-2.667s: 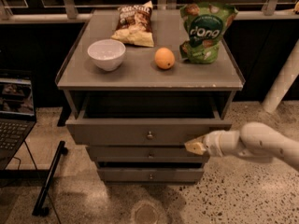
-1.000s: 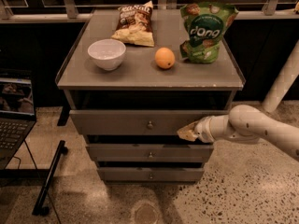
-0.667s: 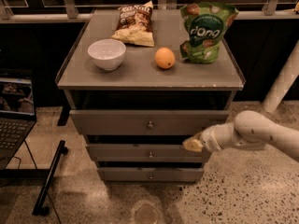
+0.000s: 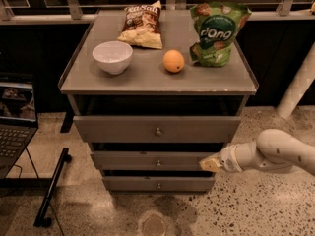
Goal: Close top drawer
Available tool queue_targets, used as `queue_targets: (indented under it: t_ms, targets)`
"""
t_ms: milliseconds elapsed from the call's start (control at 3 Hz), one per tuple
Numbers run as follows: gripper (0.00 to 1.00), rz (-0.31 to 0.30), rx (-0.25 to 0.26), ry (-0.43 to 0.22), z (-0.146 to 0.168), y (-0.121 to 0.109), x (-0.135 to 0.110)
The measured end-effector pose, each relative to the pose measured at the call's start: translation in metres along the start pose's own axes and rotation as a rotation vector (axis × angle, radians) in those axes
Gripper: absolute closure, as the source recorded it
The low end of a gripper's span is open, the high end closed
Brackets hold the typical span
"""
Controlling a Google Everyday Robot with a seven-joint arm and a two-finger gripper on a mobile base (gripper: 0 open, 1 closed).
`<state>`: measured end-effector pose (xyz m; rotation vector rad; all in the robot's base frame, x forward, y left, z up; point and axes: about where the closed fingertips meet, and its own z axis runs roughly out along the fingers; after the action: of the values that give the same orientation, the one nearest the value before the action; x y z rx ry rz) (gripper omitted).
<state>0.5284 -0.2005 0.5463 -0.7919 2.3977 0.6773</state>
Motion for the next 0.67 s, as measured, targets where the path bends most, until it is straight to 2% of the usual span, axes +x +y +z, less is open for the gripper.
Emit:
queue_targets:
  t_ms: [667]
  targets:
    - [0.35,0.000,0.000,0.000,0.0001,0.0000,-0.0002]
